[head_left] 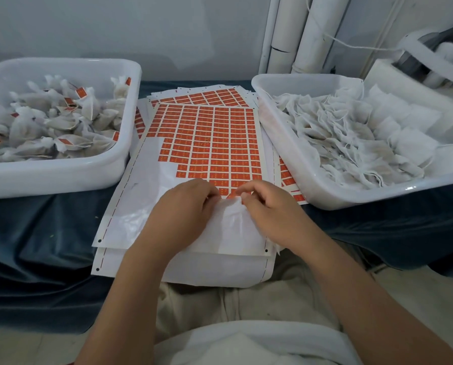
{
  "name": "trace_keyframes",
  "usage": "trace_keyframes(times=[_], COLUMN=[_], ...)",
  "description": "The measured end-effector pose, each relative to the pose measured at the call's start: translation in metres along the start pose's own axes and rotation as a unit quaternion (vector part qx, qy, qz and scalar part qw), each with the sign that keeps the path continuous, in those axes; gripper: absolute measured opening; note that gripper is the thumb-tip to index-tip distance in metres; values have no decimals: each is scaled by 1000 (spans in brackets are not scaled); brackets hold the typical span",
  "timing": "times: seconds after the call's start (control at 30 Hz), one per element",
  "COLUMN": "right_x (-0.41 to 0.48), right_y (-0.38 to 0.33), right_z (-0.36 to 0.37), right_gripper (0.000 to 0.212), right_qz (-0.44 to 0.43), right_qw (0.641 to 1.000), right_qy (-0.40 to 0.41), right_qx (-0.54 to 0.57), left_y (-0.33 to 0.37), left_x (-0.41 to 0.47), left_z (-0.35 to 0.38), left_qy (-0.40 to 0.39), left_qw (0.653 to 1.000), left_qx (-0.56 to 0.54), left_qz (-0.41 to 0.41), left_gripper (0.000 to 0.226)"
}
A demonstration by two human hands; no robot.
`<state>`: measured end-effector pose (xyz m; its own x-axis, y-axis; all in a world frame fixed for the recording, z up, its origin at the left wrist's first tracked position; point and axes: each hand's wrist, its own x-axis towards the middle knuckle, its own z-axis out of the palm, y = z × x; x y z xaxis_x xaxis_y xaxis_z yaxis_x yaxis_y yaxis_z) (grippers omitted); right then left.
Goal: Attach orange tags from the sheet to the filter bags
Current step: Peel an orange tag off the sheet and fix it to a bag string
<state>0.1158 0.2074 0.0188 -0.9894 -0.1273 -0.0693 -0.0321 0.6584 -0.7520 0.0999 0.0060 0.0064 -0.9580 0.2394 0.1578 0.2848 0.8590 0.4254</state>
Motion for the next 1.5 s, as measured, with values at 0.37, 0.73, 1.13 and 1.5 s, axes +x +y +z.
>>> trace_keyframes(times=[0.37,0.73,1.13,1.5], right_x=[-27,-48,-42,-45], right_y=[-34,-53,-51,-52], right_z=[-55,-64,-59,-61], right_gripper=[34,29,20,21], right_qz=[-92,-223,-157,-158], right_qw=[982,971,973,966], right_qy=[-44,58,56,33], right_qx=[157,66,160,202], left_y=[29,49,57,66], left_x=[-13,-30,-34,-31], left_z=[-21,-37,-37,-31], left_qy=[101,78,76,149], left_qw=[889,933,914,889], left_qx=[-436,-347,-381,-433], left_qz=[-98,63,116,21], left_gripper=[6,34,52,44])
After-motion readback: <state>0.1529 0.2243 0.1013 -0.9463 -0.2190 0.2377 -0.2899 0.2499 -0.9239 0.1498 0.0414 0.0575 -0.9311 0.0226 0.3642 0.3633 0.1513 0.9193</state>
